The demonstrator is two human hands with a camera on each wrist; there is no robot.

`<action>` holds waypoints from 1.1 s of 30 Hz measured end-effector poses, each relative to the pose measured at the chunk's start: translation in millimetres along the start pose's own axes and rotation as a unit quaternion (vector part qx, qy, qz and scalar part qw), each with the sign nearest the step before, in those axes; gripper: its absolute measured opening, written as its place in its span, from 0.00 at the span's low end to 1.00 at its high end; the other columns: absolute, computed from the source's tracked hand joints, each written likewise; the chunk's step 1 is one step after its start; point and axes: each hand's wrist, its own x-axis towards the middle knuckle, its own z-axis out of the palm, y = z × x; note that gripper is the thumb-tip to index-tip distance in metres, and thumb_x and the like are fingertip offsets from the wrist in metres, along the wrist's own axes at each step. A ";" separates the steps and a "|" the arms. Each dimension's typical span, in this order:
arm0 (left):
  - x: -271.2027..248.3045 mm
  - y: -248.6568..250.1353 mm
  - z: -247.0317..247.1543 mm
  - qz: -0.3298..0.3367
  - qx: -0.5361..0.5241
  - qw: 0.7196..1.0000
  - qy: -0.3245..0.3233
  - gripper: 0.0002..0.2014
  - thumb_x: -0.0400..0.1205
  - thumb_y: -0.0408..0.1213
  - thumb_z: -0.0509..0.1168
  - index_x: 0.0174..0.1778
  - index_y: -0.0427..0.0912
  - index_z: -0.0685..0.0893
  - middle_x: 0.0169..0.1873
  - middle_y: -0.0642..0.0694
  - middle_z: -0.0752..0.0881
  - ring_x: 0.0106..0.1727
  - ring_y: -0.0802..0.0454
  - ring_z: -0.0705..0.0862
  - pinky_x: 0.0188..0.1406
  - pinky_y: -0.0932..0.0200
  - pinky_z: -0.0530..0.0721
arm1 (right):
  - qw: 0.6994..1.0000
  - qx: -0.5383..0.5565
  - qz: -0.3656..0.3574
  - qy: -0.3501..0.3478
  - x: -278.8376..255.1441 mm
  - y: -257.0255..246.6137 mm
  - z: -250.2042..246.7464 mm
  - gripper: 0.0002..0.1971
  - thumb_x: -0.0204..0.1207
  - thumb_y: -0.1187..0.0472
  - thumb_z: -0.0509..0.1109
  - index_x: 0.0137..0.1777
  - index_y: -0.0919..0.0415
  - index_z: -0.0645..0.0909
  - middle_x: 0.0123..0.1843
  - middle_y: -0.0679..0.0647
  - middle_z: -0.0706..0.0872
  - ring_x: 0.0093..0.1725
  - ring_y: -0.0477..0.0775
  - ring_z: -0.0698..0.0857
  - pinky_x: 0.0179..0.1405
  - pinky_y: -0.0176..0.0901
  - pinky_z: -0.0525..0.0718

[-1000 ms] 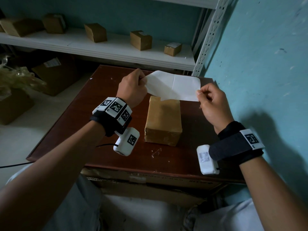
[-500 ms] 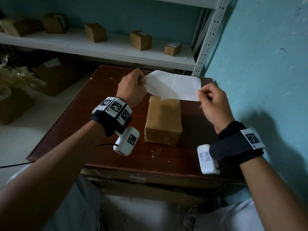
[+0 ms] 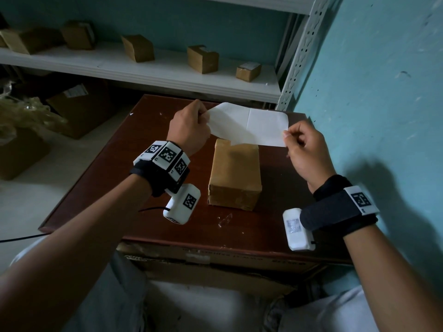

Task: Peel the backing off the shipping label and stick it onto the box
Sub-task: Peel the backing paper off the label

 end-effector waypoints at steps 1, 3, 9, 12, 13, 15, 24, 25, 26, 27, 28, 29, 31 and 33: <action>0.2 -0.2 -0.1 0.000 -0.001 1.000 0.001 0.05 0.83 0.31 0.57 0.46 0.41 0.78 0.46 0.46 0.80 0.44 0.45 0.83 0.39 0.52 0.83 | 1.000 -0.002 -0.002 0.000 0.3 0.6 0.2 0.05 0.85 0.60 0.64 0.50 0.61 0.77 0.39 0.50 0.80 0.39 0.48 0.80 0.44 0.46 0.82; 0.9 -0.7 0.2 -0.001 0.003 1.000 0.003 0.05 0.83 0.31 0.57 0.47 0.41 0.78 0.45 0.46 0.80 0.44 0.45 0.82 0.40 0.51 0.83 | 1.000 -0.003 -0.005 0.001 0.5 1.5 0.6 0.05 0.84 0.60 0.64 0.50 0.61 0.77 0.38 0.50 0.80 0.38 0.47 0.80 0.42 0.42 0.81; 1.6 -1.9 0.3 -0.002 0.003 1.000 -0.002 0.06 0.82 0.32 0.57 0.48 0.40 0.79 0.46 0.45 0.81 0.45 0.43 0.84 0.41 0.49 0.85 | 1.000 -0.004 0.001 0.000 1.0 2.7 0.6 0.05 0.85 0.59 0.64 0.51 0.61 0.78 0.39 0.49 0.80 0.39 0.48 0.81 0.44 0.46 0.82; 1.0 -0.9 -0.2 -0.002 0.017 1.000 0.004 0.06 0.83 0.32 0.57 0.49 0.40 0.79 0.47 0.45 0.81 0.46 0.44 0.83 0.43 0.48 0.84 | 1.000 -0.002 0.002 0.002 1.2 2.5 0.7 0.05 0.84 0.59 0.64 0.51 0.61 0.78 0.39 0.49 0.80 0.40 0.49 0.81 0.45 0.48 0.82; 1.1 -0.7 -0.3 -0.001 0.019 1.000 0.004 0.06 0.83 0.32 0.57 0.49 0.40 0.79 0.47 0.45 0.81 0.46 0.44 0.83 0.43 0.48 0.85 | 1.000 -0.003 0.002 0.002 1.2 2.5 0.5 0.05 0.84 0.59 0.64 0.50 0.61 0.78 0.39 0.49 0.80 0.40 0.49 0.81 0.45 0.48 0.83; 1.3 -0.5 -0.3 0.001 0.018 1.000 0.000 0.06 0.83 0.32 0.57 0.50 0.40 0.79 0.48 0.45 0.81 0.45 0.44 0.84 0.43 0.47 0.86 | 1.000 -0.003 0.003 0.002 1.2 2.3 0.4 0.05 0.84 0.59 0.64 0.50 0.60 0.78 0.39 0.48 0.80 0.40 0.49 0.81 0.46 0.48 0.83; 1.1 -0.2 -1.5 -0.010 0.021 1.000 0.001 0.06 0.82 0.31 0.56 0.48 0.42 0.78 0.48 0.44 0.82 0.46 0.42 0.83 0.45 0.44 0.86 | 1.000 0.001 0.010 0.002 2.6 5.5 0.5 0.03 0.84 0.59 0.64 0.50 0.57 0.77 0.40 0.48 0.81 0.40 0.47 0.81 0.43 0.45 0.82; 0.9 -0.5 -1.2 -0.009 0.023 1.000 0.002 0.06 0.82 0.31 0.56 0.48 0.42 0.78 0.48 0.44 0.82 0.46 0.43 0.83 0.44 0.47 0.85 | 1.000 0.003 0.010 0.002 2.7 6.0 0.8 0.03 0.84 0.59 0.64 0.49 0.57 0.77 0.40 0.48 0.81 0.40 0.48 0.81 0.43 0.45 0.82; 0.7 -0.6 -1.0 -0.010 0.024 1.000 0.003 0.06 0.82 0.31 0.56 0.48 0.42 0.78 0.48 0.45 0.82 0.47 0.44 0.82 0.43 0.49 0.83 | 1.000 0.005 0.010 0.001 2.8 6.6 1.2 0.03 0.84 0.59 0.64 0.49 0.57 0.77 0.39 0.48 0.81 0.39 0.48 0.81 0.42 0.44 0.82; 0.3 -0.8 -1.0 -0.010 0.025 1.000 0.004 0.06 0.82 0.31 0.56 0.48 0.42 0.78 0.48 0.45 0.81 0.46 0.44 0.82 0.42 0.50 0.82 | 1.000 0.006 0.009 -0.002 2.7 6.7 1.9 0.03 0.84 0.59 0.64 0.49 0.57 0.77 0.39 0.48 0.80 0.39 0.48 0.81 0.41 0.43 0.82; 0.3 -0.5 -1.2 -0.009 0.027 1.000 0.004 0.06 0.82 0.31 0.56 0.48 0.42 0.78 0.47 0.45 0.81 0.46 0.44 0.81 0.42 0.51 0.81 | 1.000 0.006 0.009 -0.003 2.9 7.0 2.3 0.03 0.84 0.59 0.64 0.49 0.57 0.77 0.39 0.48 0.80 0.39 0.48 0.81 0.41 0.43 0.81; 0.0 -0.5 -1.5 -0.009 0.029 1.000 0.003 0.06 0.82 0.30 0.56 0.48 0.42 0.78 0.47 0.45 0.81 0.46 0.44 0.81 0.42 0.51 0.81 | 1.000 0.006 0.008 -0.004 2.7 7.4 2.7 0.04 0.84 0.59 0.64 0.50 0.58 0.77 0.39 0.48 0.80 0.39 0.48 0.80 0.41 0.42 0.81; -0.1 0.1 -2.3 -0.007 0.030 1.000 0.001 0.06 0.82 0.30 0.56 0.47 0.42 0.78 0.47 0.45 0.81 0.45 0.44 0.81 0.40 0.52 0.80 | 1.000 0.004 0.009 -0.001 3.0 7.6 2.8 0.04 0.84 0.59 0.64 0.51 0.59 0.78 0.39 0.48 0.80 0.38 0.47 0.80 0.41 0.42 0.80; -0.5 0.7 -2.7 -0.007 0.031 0.999 0.003 0.07 0.81 0.30 0.56 0.47 0.41 0.78 0.46 0.45 0.81 0.45 0.44 0.81 0.38 0.53 0.78 | 1.000 0.004 0.011 -0.002 3.8 7.6 2.1 0.05 0.84 0.59 0.64 0.51 0.60 0.78 0.39 0.48 0.80 0.38 0.47 0.80 0.41 0.42 0.80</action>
